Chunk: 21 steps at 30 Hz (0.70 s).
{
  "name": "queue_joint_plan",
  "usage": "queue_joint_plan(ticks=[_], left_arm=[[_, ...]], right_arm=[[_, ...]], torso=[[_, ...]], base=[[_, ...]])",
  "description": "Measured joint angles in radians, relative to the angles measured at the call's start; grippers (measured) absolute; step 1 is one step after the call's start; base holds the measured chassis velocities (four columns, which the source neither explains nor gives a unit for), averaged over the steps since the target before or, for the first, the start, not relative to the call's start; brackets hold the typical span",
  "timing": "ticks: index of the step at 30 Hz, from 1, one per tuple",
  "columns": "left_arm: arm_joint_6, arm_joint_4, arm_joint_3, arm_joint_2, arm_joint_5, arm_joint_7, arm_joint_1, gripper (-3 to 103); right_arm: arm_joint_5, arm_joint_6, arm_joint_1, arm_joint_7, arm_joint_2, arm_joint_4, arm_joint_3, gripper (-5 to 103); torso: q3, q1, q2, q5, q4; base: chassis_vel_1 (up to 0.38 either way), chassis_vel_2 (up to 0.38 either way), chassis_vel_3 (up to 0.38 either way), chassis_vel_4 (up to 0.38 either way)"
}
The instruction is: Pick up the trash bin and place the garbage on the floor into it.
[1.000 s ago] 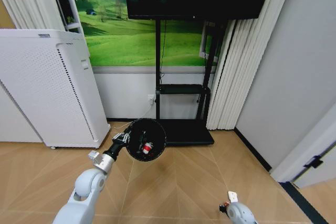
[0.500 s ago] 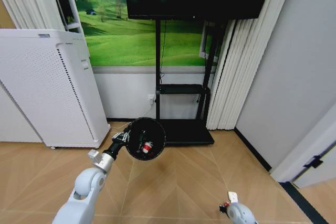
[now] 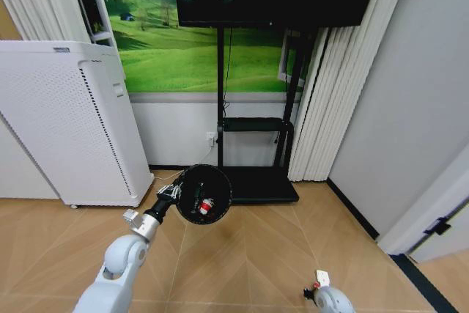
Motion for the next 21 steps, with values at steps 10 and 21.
queue_joint_plan(ticks=[10,21], left_arm=[[0.0,0.0,0.002,-0.003,0.002,0.0,0.0,7],[0.003,0.0,0.011,0.0,0.002,-0.002,-0.004,7]], right_arm=[[-0.005,0.007,0.002,-0.006,0.003,-0.011,-0.003,0],[-0.041,-0.001,0.0,-0.025,-0.016,-0.004,0.009,10]], torso=[[0.0,0.0,0.0,0.0001,0.0],[0.0,0.0,0.0,0.0001,0.0]], base=[[0.0,0.0,0.0,0.0],[0.0,0.0,0.0,0.0]])
